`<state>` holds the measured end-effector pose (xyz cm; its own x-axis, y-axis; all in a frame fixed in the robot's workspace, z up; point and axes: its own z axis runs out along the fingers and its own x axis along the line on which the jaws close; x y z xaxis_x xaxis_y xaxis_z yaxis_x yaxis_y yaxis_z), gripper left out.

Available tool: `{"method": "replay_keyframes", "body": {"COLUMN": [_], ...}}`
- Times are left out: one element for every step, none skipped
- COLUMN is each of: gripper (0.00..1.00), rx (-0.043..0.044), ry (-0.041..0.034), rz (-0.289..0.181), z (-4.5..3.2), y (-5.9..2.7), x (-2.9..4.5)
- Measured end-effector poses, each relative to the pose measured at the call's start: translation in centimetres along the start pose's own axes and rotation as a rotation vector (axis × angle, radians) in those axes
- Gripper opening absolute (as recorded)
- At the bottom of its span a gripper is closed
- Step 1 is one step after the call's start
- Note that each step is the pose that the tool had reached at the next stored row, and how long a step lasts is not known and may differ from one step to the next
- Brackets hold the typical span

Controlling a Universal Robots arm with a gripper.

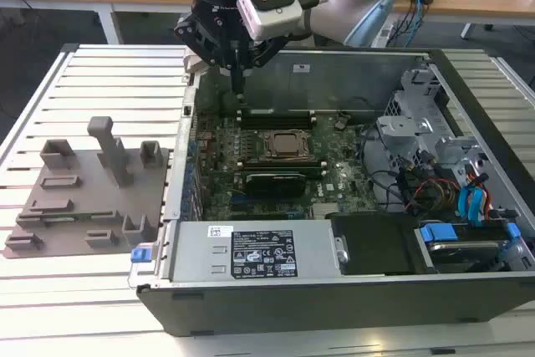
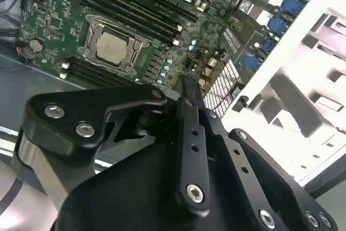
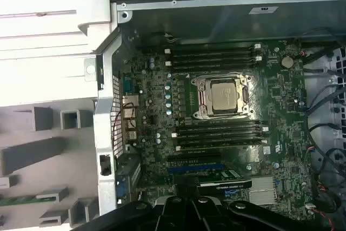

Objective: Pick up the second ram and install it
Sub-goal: 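Reach for the second ram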

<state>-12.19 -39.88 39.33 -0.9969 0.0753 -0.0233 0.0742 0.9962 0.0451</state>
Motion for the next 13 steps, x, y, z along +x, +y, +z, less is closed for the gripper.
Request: {"method": "replay_keyframes", "body": {"gripper": [0.1,0.1,0.1,0.1,0.1,0.1,0.1,0.1,0.1,0.1,0.1,0.1,0.1], "rx": [0.0,0.0001,0.0,0.0001,-0.0001,0.0,0.0,0.0,-0.0001,-0.0001,-0.0001,-0.0001,0.0], "ry": [0.0,0.0001,-0.0002,-0.0002,-0.0003,-0.0003,-0.0003,-0.0005,-0.0004,-0.0005,-0.0005,-0.0005,-0.0005], "rz": [0.0,0.0,0.0,0.0,0.0,0.0,0.0,0.0,0.0,0.0,0.0,0.0,0.0], "z": [0.0,-0.02,-0.03,-0.05,-0.05,-0.06,-0.09,-0.09,-0.1,-0.1,-0.1,-0.09,-0.08], "y": [0.0,-0.03,-0.1,-0.16,-0.19,-0.22,-0.3,-0.33,-0.37,-0.42,-0.46,-0.52,-0.54], "x": [0.0,0.38,1.33,2.1,2.5,3.0,3.97,4.49,4.99,5.59,6.09,6.96,7.24]}}
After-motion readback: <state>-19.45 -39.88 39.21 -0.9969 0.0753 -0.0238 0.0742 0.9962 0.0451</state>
